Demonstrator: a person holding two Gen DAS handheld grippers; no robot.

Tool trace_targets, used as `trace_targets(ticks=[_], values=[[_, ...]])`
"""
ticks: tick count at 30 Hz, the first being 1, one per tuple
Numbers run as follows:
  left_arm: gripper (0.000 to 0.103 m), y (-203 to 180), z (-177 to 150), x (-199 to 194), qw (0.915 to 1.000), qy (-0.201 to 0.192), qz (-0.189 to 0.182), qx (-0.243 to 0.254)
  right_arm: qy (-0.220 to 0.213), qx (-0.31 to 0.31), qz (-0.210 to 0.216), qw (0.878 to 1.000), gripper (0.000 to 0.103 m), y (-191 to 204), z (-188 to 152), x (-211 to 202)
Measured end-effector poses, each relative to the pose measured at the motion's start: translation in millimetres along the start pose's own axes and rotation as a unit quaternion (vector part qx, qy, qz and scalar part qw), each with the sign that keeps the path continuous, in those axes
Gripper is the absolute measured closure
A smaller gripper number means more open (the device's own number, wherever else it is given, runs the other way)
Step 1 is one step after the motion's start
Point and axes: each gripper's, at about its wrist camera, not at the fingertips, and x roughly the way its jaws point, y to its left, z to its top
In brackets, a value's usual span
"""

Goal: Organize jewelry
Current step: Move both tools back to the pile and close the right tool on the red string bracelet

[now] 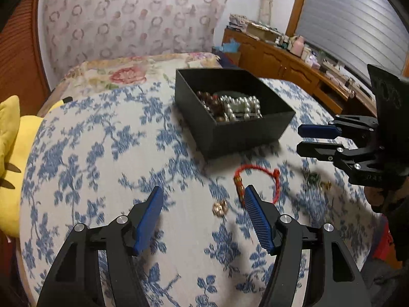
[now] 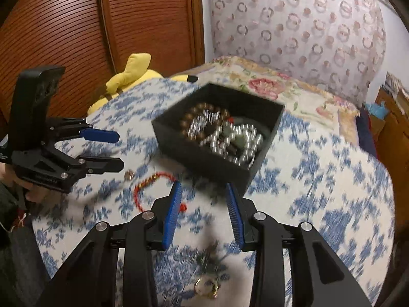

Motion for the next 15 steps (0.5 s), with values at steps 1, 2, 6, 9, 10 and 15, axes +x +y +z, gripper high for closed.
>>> trace_targets(ticks=[1, 2, 6, 9, 10, 15], values=[[0.04, -0.8, -1.7, 1.2, 1.0, 0.003, 0.0, 0.001, 0.007, 0.003, 0.002, 1.0, 0.068, 1.2, -3.8, 4.2], [0.04, -2.0, -4.1, 2.7, 1.0, 0.008, -0.001, 0.004, 0.01, 0.004, 0.005, 1.0, 0.069, 1.7, -5.6, 6.2], [0.04, -7.6, -8.2, 4.8, 0.9998, 0.012, 0.003, 0.014, 0.022, -0.005, 0.02, 1.0, 0.072, 12.4, -8.0, 17.0], [0.04, -9.9, -8.3, 4.8, 0.9998, 0.012, 0.005, 0.018, 0.027, -0.019, 0.021, 0.999, 0.073, 23.7, -4.2, 24.5], [0.04, -10.2, -8.4, 4.9, 0.9998, 0.012, 0.006, 0.018, 0.03, -0.025, 0.017, 0.999, 0.074, 27.0, -4.1, 26.9], [0.04, -12.5, -7.5, 8.8, 0.9996, 0.016, 0.013, 0.021, 0.049, -0.053, -0.011, 0.997, 0.085, 35.9, -5.2, 37.0]])
